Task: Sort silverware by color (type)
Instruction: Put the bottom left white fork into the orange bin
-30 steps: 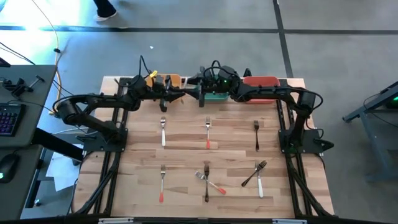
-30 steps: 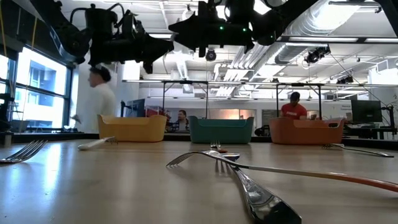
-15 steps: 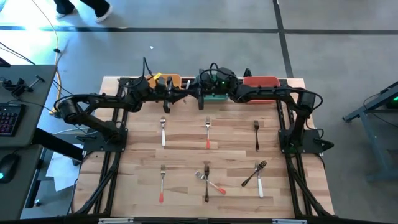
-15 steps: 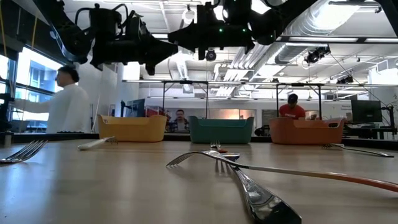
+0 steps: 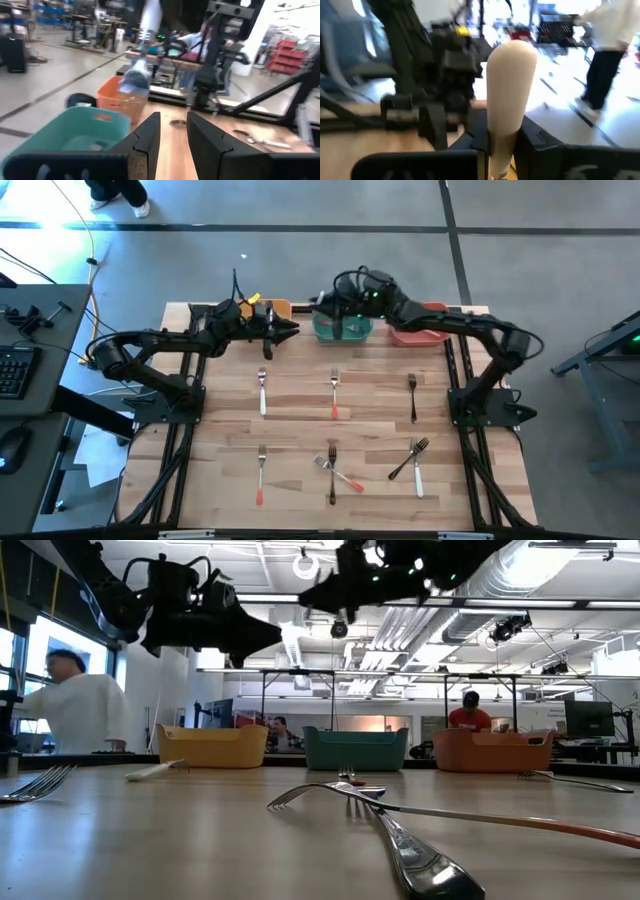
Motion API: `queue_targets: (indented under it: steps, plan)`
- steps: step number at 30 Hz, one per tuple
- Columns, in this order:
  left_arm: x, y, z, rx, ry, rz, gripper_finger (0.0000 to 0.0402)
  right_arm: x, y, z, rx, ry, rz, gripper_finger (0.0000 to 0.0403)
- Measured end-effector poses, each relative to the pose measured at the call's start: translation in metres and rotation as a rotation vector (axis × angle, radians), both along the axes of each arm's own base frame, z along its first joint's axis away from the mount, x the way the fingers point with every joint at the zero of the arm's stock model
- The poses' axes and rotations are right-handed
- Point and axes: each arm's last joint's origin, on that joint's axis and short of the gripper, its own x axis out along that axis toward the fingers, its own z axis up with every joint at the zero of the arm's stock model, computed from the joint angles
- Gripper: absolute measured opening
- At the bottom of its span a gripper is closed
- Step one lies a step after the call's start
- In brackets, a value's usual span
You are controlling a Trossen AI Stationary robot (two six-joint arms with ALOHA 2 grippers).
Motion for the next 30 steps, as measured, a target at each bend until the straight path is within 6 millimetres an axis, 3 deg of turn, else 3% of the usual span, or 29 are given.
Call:
queue_targets:
  steps: [4,7,12,17,23,30]
  plan:
    - [-0.004,0.005,-0.005,0.015,0.043,0.014,0.0083,-0.034,-0.004,0.013,-0.041,0.185,-0.168,0.0024]
    - [-0.005,0.006,-0.007,0.038,0.062,0.018,0.0075,-0.064,-0.014,0.01,-0.028,0.405,-0.352,0.0024]
    - [-0.006,0.007,-0.006,0.077,0.063,0.022,0.0062,-0.111,-0.04,-0.015,0.061,0.773,-0.554,0.0024]
    - [-0.006,0.006,-0.009,0.04,0.086,-0.004,0.0051,-0.148,-0.068,-0.044,0.168,0.943,-0.688,0.0024]
    - [-0.006,0.005,-0.013,0.013,0.113,-0.042,0.0036,-0.171,-0.08,-0.084,0.184,1.083,-0.708,0.0024]
    - [-0.006,0.005,-0.013,0.023,0.112,-0.042,0.0011,-0.18,-0.086,-0.121,0.179,1.228,-0.723,0.0024]
